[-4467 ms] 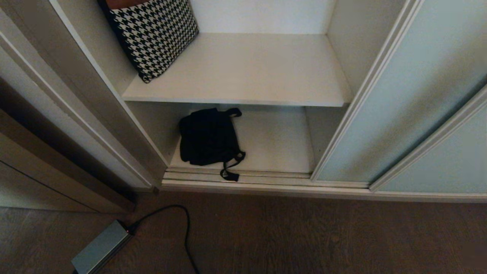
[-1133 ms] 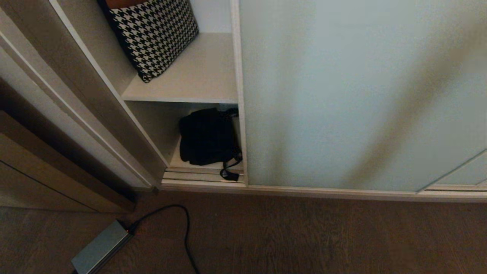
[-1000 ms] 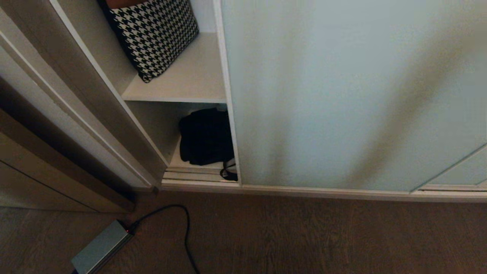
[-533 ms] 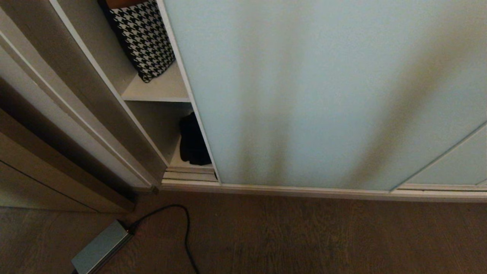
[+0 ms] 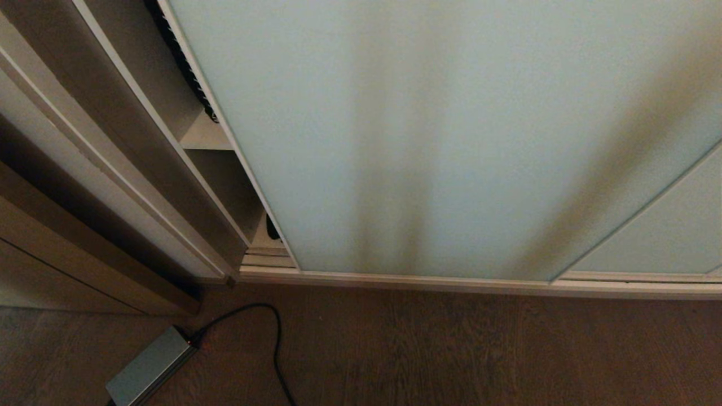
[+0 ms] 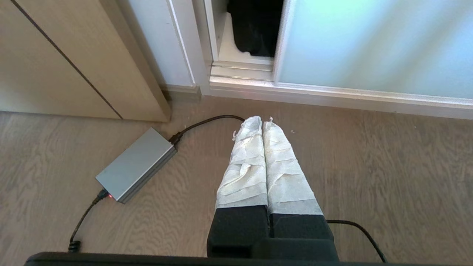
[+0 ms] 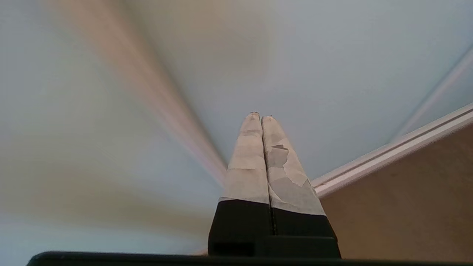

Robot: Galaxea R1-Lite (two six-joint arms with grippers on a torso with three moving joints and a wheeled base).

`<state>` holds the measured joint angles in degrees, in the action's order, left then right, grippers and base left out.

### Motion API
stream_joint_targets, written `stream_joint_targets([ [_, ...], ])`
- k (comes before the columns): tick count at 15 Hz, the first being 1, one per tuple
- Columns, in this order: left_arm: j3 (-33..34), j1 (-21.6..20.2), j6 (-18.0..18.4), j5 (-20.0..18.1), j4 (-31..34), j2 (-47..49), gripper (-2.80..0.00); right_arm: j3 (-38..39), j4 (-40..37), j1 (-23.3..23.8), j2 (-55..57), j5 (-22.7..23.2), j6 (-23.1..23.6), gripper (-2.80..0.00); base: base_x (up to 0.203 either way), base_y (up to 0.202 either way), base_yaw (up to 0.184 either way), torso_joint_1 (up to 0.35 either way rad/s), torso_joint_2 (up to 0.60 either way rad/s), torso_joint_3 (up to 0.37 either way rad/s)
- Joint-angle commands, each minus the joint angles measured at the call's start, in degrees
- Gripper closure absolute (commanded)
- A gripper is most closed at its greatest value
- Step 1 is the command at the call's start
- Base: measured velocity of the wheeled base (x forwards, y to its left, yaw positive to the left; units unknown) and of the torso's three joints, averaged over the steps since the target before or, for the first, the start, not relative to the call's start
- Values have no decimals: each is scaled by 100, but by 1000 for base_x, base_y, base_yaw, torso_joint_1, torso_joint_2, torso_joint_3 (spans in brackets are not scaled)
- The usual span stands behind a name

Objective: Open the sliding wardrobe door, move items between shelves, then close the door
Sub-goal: Close the door

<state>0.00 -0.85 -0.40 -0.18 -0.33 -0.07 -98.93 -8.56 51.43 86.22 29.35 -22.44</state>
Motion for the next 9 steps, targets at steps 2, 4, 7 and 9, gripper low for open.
stream_joint_targets([
  [2,0,-3,-4,1,-2,-1,0,-960,-678,-224,599,165,-304,0,0,0,0,0,0,0],
  [4,0,-3,-4,1,-2,3,0,-1176,-901,-336,821,590,-342,0,0,0,0,0,0,0],
  [7,0,-3,-4,1,-2,1,0,-1157,-977,-771,987,676,-367,0,0,0,0,0,0,0],
  [9,0,-3,-4,1,-2,2,0,-1155,-975,-1021,1111,665,-386,0,0,0,0,0,0,0],
])
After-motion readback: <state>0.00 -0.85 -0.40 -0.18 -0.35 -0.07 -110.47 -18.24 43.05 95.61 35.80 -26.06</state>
